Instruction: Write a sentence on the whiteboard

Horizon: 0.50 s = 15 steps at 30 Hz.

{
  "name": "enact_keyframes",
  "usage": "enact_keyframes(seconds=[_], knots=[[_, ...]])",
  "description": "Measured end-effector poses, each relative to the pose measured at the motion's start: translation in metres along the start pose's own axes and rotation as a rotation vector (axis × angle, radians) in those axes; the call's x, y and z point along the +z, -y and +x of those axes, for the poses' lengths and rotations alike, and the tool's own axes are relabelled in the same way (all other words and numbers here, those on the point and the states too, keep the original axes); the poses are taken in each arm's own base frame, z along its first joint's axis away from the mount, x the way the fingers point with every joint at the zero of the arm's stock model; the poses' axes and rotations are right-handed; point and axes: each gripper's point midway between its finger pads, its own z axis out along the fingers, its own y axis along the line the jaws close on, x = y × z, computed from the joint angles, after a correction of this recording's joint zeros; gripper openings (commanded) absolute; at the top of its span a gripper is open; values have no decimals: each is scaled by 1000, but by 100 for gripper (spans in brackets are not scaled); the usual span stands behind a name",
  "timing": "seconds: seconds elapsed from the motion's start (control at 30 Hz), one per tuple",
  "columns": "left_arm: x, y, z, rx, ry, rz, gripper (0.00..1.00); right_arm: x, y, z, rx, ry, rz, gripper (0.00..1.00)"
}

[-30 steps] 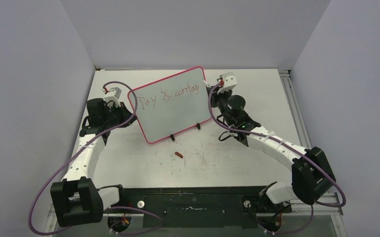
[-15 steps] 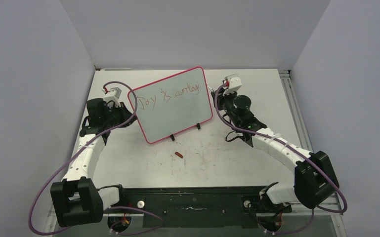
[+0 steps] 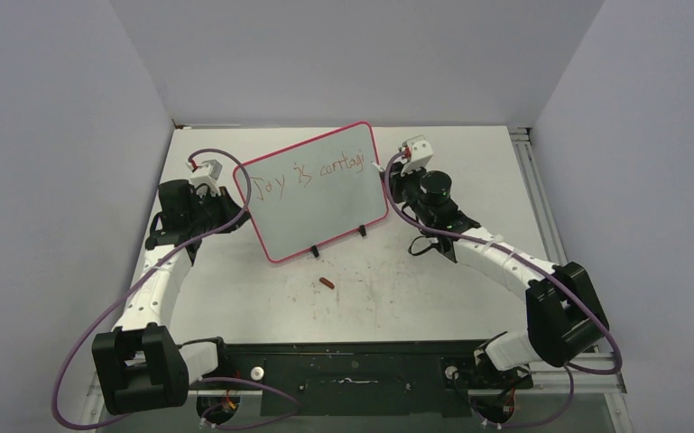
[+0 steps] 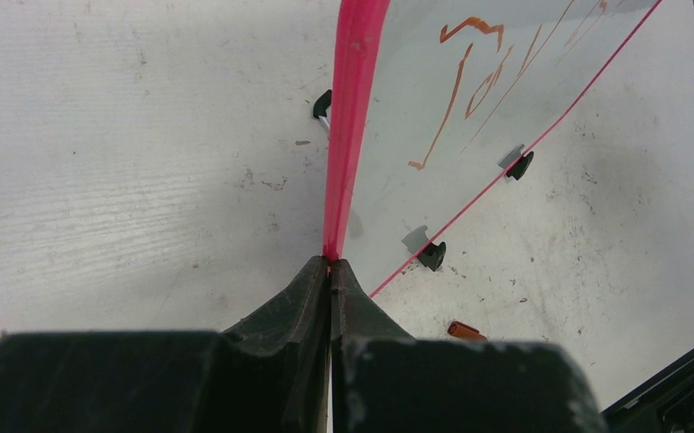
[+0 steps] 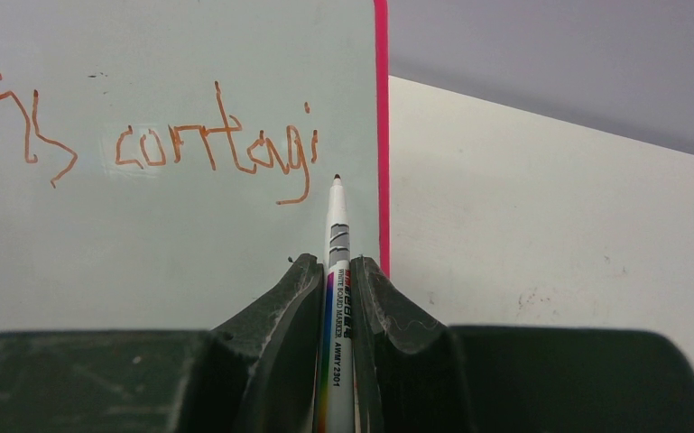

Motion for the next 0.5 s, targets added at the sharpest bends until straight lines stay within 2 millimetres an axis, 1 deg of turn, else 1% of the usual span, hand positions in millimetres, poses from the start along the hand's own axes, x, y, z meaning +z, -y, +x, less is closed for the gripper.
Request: enact_keyframes(seconds=[0.3,0.5], knots=[[0,0,0,0,-1,0,0,6,0,6,-1,-12,0,5],[0,0,1,-1,-3,2,0,13,-5,-7,-2,28,-12,5]])
